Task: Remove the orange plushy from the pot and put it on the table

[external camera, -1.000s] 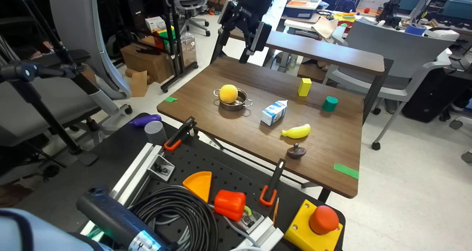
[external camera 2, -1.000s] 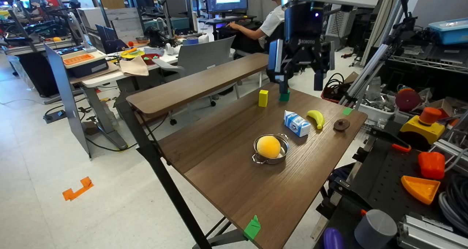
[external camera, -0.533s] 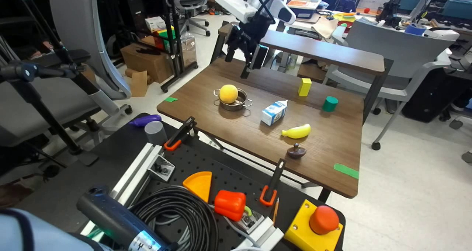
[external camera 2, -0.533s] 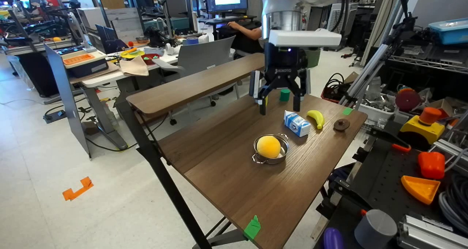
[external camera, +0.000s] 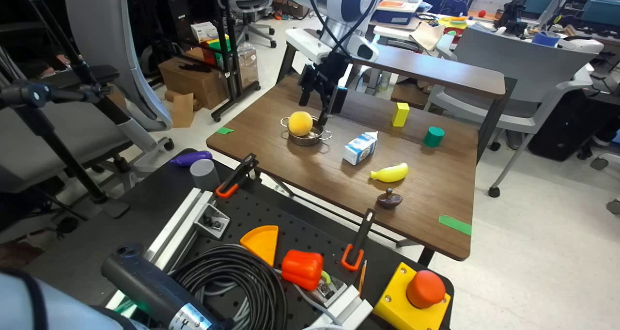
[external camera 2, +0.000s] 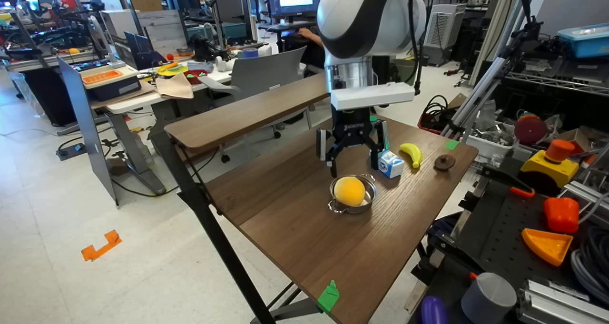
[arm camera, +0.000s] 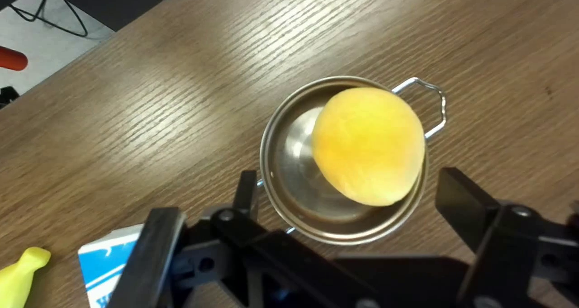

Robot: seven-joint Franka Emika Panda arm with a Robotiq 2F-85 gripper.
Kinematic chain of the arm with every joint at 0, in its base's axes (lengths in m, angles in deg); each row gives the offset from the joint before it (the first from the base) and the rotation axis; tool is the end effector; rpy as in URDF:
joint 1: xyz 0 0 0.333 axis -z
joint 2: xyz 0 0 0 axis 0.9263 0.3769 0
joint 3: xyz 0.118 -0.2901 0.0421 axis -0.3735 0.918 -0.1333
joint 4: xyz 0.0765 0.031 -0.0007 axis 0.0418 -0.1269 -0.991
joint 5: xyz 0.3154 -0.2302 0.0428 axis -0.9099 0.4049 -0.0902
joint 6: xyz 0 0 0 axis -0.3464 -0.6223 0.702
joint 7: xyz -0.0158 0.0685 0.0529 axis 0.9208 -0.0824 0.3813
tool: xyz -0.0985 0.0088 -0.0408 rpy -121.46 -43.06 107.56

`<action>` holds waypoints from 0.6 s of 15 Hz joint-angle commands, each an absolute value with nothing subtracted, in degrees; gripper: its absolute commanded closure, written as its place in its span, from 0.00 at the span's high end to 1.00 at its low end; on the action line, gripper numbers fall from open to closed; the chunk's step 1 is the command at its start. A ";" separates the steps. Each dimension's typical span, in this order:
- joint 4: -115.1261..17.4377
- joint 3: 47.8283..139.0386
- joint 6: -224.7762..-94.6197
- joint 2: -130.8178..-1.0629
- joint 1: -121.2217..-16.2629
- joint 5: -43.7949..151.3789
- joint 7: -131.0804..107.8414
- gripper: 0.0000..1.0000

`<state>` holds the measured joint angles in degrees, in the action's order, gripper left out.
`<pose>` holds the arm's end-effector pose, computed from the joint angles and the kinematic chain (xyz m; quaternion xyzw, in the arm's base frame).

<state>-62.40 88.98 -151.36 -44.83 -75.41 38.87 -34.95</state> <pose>0.5982 0.0917 0.1456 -0.9554 0.2429 0.1661 0.0267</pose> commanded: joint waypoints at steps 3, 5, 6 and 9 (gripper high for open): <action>-59.13 90.29 -151.22 -40.91 -78.57 41.37 -38.07 1.00; -58.64 90.38 -150.90 -40.49 -79.04 41.76 -38.44 0.75; -58.39 90.40 -150.84 -40.37 -79.20 41.83 -38.47 0.72; -58.05 90.37 -150.51 -40.59 -79.34 41.77 -38.44 0.49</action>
<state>-59.64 89.52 -151.31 -41.20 -78.36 40.86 -37.16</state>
